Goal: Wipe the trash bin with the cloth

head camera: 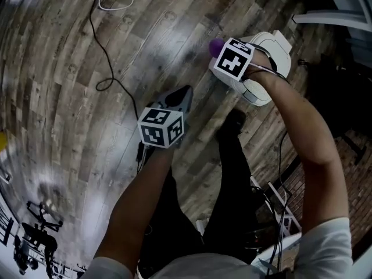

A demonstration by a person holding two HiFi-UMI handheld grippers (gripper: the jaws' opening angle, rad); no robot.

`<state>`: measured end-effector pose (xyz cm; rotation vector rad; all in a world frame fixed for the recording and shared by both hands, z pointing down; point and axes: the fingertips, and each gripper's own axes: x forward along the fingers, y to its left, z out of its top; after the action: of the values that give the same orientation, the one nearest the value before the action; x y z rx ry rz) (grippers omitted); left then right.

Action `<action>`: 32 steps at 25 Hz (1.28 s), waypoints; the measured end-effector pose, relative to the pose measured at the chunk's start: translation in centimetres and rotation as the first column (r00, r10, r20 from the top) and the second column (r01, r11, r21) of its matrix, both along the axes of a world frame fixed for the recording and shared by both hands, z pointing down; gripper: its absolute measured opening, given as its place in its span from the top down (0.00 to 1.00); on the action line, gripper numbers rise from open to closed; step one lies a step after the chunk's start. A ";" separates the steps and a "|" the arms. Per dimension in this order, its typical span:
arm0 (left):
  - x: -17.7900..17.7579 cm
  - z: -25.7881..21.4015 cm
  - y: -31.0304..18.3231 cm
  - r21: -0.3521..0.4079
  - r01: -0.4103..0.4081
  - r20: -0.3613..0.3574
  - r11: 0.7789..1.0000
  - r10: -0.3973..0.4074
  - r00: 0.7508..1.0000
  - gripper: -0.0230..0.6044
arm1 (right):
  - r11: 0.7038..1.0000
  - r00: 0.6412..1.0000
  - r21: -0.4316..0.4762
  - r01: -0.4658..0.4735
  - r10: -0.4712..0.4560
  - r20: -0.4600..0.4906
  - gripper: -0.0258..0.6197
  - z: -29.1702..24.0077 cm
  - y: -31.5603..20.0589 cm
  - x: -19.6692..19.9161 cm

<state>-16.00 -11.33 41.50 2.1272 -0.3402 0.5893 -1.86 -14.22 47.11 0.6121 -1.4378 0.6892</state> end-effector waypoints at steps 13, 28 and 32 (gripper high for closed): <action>5.7 4.3 1.6 -0.089 0.171 0.018 0.981 -0.170 0.985 0.96 | 0.985 0.983 -0.161 0.061 -0.087 -0.160 0.82 4.6 -5.4 14.1; 10.5 6.1 4.3 -0.137 0.064 -0.046 0.989 -0.070 0.996 0.96 | 0.955 0.978 -0.292 0.041 -0.098 -0.185 0.82 8.5 -3.2 18.7; 9.5 6.2 4.1 -0.145 0.055 -0.055 0.988 -0.064 0.996 0.96 | 0.943 0.975 -0.329 0.045 -0.113 -0.191 0.82 9.1 -2.8 18.5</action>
<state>-6.48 -7.19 47.73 1.9850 -0.3174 0.5003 16.68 -17.05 56.24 0.3549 -1.1177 0.7541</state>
